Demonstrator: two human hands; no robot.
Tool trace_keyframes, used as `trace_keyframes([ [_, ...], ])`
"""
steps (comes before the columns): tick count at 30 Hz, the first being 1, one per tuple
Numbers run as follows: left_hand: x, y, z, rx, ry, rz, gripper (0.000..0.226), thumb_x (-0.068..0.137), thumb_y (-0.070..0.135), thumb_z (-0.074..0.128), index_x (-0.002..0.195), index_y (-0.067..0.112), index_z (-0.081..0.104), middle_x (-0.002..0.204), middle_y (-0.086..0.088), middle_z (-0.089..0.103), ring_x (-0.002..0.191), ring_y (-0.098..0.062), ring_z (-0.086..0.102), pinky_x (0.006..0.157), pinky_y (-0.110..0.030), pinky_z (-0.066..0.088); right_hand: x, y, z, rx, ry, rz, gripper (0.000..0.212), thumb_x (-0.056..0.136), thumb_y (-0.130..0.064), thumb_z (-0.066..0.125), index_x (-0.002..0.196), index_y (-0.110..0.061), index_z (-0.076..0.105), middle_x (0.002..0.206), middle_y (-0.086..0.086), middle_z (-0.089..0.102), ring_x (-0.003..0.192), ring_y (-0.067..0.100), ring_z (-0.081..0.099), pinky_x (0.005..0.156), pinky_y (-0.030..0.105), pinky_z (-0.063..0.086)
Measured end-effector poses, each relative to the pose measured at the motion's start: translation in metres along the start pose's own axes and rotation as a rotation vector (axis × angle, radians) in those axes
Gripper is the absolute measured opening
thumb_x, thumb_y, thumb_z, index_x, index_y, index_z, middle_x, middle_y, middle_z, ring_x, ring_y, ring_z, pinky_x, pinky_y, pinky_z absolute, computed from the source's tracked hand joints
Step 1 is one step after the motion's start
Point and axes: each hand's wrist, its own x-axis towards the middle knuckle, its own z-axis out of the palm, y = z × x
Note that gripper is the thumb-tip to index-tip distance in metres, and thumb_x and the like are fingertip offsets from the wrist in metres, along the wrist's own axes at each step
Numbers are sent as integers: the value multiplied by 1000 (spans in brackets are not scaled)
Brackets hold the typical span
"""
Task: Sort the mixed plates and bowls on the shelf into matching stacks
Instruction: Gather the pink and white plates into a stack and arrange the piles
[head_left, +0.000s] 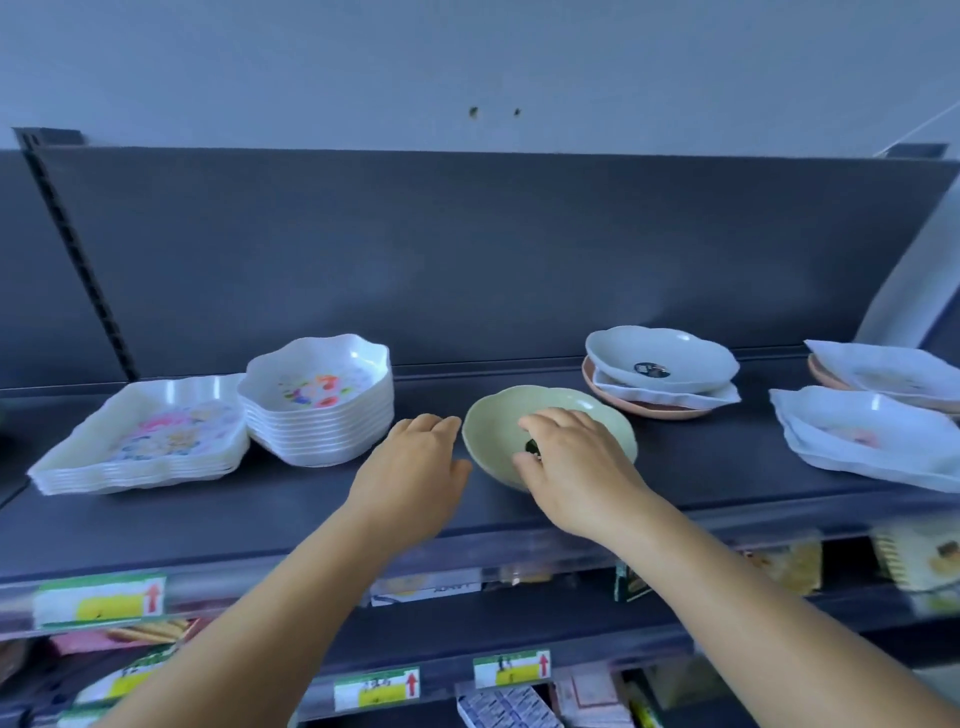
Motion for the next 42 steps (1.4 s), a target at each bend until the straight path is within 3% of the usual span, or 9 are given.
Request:
trace_keyframes([
  [4, 21, 13, 16, 10, -29, -50, 40, 99, 31, 40, 134, 14, 49, 132, -4, 53, 122, -25, 47, 92, -34, 44, 4, 38, -1, -18, 5, 56, 39, 100, -35, 39, 130, -13, 50, 139, 4, 48, 129, 26, 40, 108, 34, 31],
  [10, 55, 22, 36, 4, -88, -51, 35, 95, 28, 41, 124, 11, 52, 122, -9, 55, 112, -30, 53, 83, -36, 46, 17, 85, 1, 39, 8, 212, 49, 98, -31, 43, 144, -15, 39, 150, 4, 37, 138, 24, 32, 110, 35, 31],
  [16, 95, 23, 50, 8, -125, -50, 44, 90, 12, 43, 132, 17, 51, 120, -8, 52, 109, -28, 52, 78, -31, 43, 37, 125, -3, 114, 157, 471, 39, 97, -23, 43, 135, -14, 45, 139, 8, 41, 126, 28, 41, 79, 32, 36],
  [23, 124, 51, 46, -44, -31, 105, 41, 95, 27, 44, 132, 11, 48, 130, -6, 53, 126, -26, 42, 91, -37, 44, 50, 166, -16, 203, 278, 745, 44, 97, -27, 46, 135, -4, 46, 137, 18, 37, 117, 39, 50, 93, 39, 42],
  [28, 155, 91, 51, -239, -71, 180, 24, 97, 33, 44, 91, 10, 46, 95, -4, 59, 94, -26, 55, 74, -34, 42, 58, 200, -22, 232, 250, 800, 45, 96, -30, 44, 132, -4, 47, 134, 21, 42, 113, 40, 52, 93, 41, 43],
  [32, 181, 121, 58, -300, -116, 123, 25, 97, 31, 40, 89, 8, 46, 78, -5, 52, 75, -26, 50, 65, -31, 39, 70, 223, -26, 267, 200, 796, 42, 96, -33, 43, 127, -4, 48, 131, 19, 45, 109, 37, 53, 86, 39, 44],
  [35, 197, 135, 64, -289, -125, 7, 30, 97, 30, 38, 81, 6, 46, 73, -7, 51, 71, -27, 48, 61, -29, 37, 79, 239, -27, 309, 167, 754, 23, 95, -33, 43, 91, -11, 51, 110, 17, 53, 89, 32, 51, 65, 32, 40],
  [37, 206, 139, 69, -278, -117, -56, 35, 97, 32, 38, 76, 6, 47, 70, -7, 51, 69, -28, 50, 60, -29, 38, 84, 249, -26, 324, 152, 725, 30, 94, -30, 44, 70, -15, 37, 89, 11, 50, 77, 27, 45, 51, 29, 29],
  [42, 212, 149, 74, -352, -62, -175, 32, 95, 33, 47, 89, 3, 56, 80, -12, 61, 68, -29, 53, 58, -28, 41, 89, 261, -28, 410, 134, 689, 29, 90, -17, 48, 66, -13, 34, 62, 1, 38, 52, 17, 33, 47, 29, 24],
])
